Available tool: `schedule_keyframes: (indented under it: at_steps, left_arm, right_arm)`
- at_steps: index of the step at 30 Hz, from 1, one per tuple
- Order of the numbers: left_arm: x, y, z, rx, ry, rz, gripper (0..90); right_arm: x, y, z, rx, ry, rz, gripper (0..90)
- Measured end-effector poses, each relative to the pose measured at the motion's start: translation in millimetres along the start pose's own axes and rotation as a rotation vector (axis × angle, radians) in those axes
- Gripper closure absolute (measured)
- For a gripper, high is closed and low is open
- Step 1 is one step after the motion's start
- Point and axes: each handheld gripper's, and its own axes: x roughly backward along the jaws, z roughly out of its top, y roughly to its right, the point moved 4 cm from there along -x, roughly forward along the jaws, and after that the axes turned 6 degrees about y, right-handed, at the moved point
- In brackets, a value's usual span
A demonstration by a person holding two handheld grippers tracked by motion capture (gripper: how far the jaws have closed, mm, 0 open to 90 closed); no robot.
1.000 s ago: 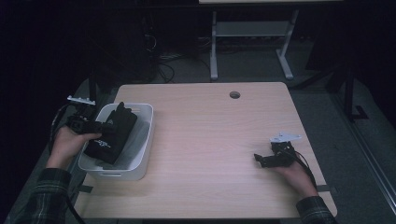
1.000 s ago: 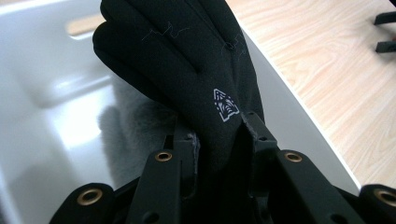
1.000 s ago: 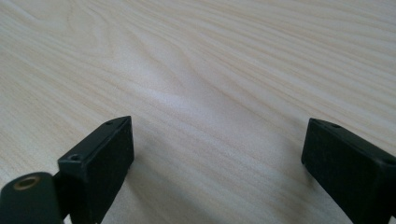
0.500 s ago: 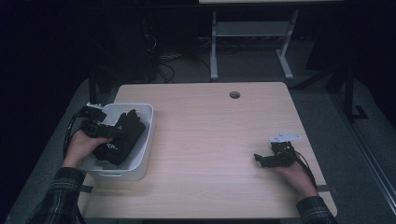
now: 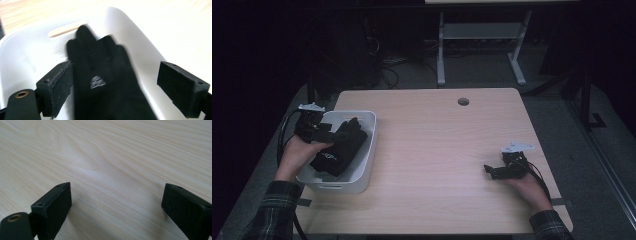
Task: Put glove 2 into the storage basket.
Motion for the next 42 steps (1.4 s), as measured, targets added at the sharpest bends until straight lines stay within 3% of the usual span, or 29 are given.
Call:
schedule_keyframes:
  at_steps: [14, 24, 42]
  left_arm:
    - [-21.0, 63.9, 20.3, -0.046, 0.073, -0.122, 12.6]
    - [-40.7, 103.0, 26.4, -0.092, 0.079, -0.195, 12.6]
    - [-85.7, 167.1, 8.6, -0.149, 0.046, -0.296, 12.7]
  right_arm:
    - [1.5, -0.9, -1.1, -0.002, -0.002, 0.000, 9.0]
    - [2.0, -1.2, -1.5, -0.001, -0.002, 0.000, 9.0]
    - [1.9, -1.3, -1.5, 0.001, -0.002, 0.001, 9.0]
